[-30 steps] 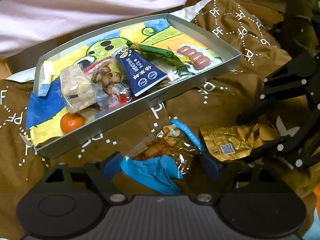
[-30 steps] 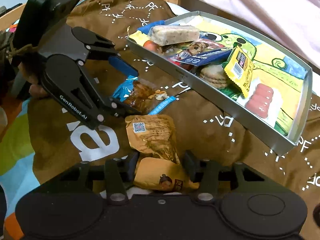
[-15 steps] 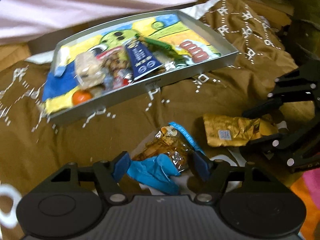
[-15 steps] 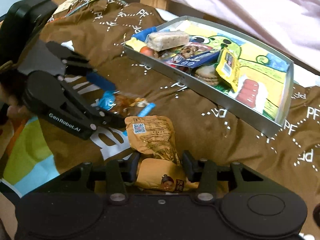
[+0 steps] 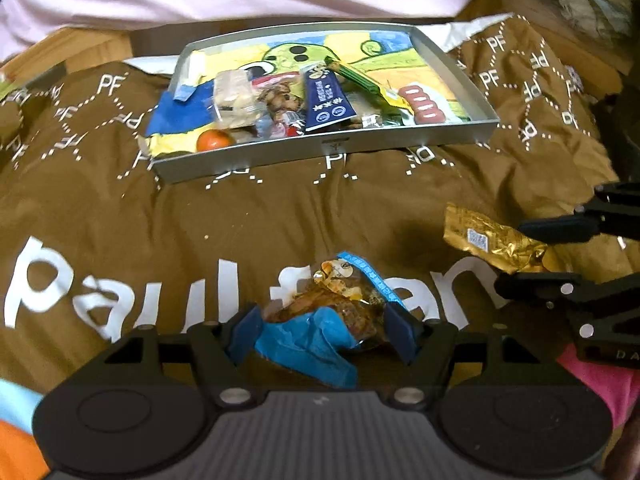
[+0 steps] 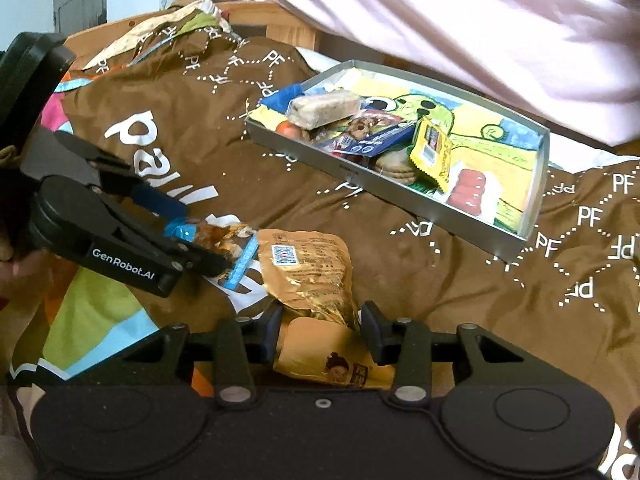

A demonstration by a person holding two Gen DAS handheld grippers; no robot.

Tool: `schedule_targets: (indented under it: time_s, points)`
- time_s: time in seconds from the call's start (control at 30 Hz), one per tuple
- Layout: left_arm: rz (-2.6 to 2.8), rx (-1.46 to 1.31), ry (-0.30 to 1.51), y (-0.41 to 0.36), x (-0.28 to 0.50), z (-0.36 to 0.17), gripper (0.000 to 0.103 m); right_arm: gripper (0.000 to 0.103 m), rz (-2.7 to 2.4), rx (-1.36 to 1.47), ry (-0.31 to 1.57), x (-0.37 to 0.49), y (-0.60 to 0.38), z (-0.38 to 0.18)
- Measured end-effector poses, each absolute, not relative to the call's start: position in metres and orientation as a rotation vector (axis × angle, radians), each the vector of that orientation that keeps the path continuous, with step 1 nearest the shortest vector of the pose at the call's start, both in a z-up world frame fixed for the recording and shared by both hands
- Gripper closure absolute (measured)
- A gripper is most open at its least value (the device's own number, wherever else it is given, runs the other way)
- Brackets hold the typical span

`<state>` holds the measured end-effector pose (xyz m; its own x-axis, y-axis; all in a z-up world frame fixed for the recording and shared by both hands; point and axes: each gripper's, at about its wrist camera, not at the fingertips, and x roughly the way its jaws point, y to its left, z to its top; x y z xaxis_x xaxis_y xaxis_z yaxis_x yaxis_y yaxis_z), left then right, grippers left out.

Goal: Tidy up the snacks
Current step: 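Close the left tool on the blue nut pack while the right tool grasps the gold foil pack, then lift the blue nut pack with the left tool while the right tool lifts the gold pack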

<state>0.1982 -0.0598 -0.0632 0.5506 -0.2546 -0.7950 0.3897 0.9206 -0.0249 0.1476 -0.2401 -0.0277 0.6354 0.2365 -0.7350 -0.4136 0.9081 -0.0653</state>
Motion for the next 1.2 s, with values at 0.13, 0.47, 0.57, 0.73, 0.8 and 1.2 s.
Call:
schedule_targets:
  time_s: [0.13, 0.47, 0.57, 0.73, 0.8, 1.2]
  points:
    - [-0.367, 0.134, 0.912, -0.056, 0.195, -0.060, 0.032, 0.065, 0.375, -0.230, 0.790, 0.145, -0.239, -0.026]
    - [-0.375, 0.136, 0.895, -0.058, 0.194, -0.059, 0.055, 0.066, 0.359, -0.235, 0.819, 0.154, -0.238, -0.039]
    - [-0.379, 0.140, 0.897, -0.057, 0.196, -0.060, 0.048, 0.063, 0.361, -0.238, 0.827, 0.157, -0.236, -0.043]
    - [-0.382, 0.151, 0.909, -0.051, 0.202, -0.065, 0.022, 0.053, 0.372, -0.216, 0.860, 0.163, -0.237, -0.049]
    - [-0.413, 0.153, 0.918, -0.048, 0.205, -0.067, 0.018, 0.050, 0.382, -0.210, 0.868, 0.165, -0.237, -0.051]
    - [-0.500, 0.204, 0.940, -0.052, 0.203, -0.074, 0.024, 0.059, 0.396, -0.154, 0.894, 0.174, -0.240, -0.054]
